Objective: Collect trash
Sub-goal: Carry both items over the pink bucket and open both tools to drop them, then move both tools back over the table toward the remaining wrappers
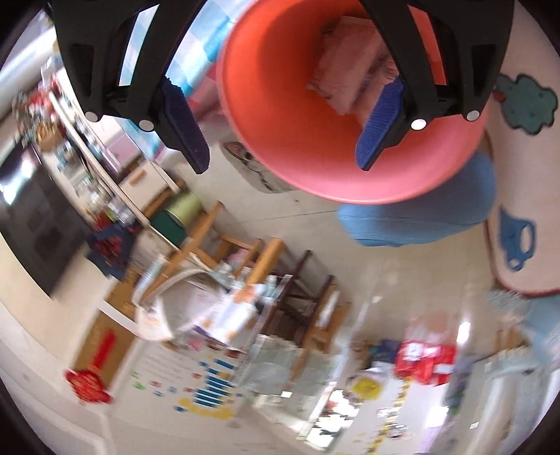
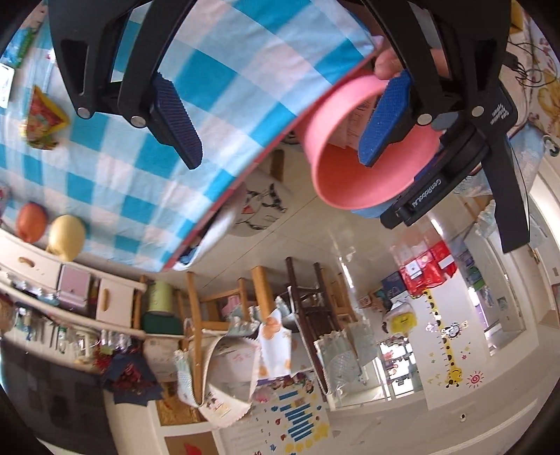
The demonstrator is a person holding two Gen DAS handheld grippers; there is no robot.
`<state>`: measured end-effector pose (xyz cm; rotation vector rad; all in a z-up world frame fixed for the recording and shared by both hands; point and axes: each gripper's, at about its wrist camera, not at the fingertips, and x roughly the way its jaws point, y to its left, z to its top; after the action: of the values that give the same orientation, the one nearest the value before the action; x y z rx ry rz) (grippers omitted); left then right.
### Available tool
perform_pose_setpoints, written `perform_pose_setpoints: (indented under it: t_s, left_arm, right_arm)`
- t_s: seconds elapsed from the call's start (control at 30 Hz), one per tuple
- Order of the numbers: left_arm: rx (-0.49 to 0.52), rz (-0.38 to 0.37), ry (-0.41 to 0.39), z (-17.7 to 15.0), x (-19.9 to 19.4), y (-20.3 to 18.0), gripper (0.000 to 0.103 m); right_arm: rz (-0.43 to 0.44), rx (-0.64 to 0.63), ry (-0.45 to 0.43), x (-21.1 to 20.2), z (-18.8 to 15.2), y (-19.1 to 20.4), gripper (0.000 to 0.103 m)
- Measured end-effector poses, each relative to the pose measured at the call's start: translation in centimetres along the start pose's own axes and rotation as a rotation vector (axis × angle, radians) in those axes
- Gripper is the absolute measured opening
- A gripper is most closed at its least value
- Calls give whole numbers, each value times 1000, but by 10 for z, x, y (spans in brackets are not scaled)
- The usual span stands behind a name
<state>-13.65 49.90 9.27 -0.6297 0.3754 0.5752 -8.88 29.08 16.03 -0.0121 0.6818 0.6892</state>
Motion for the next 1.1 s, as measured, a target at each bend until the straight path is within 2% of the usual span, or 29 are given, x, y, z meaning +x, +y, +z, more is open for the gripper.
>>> perform_pose_setpoints:
  t_s: [0.13,0.27,0.4,0.6,0.87,1.1]
  left_arm:
    - [85,-99,-17,-9,-12,-27,86]
    - [160,-129,5,-20,-19,-51,88]
    - [172,-163,53,-29,-24,-62,92]
    - [161,-250,70,-43,-40,-74,94]
    - [296,-333,80,-72,-63,-107,95]
    - [351,-385,108,-93,-81,-121,97]
  right_arm:
    - [-65,-13,-35,-28,-9,-15,93]
    - [-112,-21,-57,-50,-16,-26,93]
    - [-155,-28,-90,-74,-25,-34,94]
    - [-200,-20,-127,-101,-38,-48,94]
    - [-250,12,-172,-133,-62,-70,94]
    - [-261,74,-199,-151,-75,-96,94]
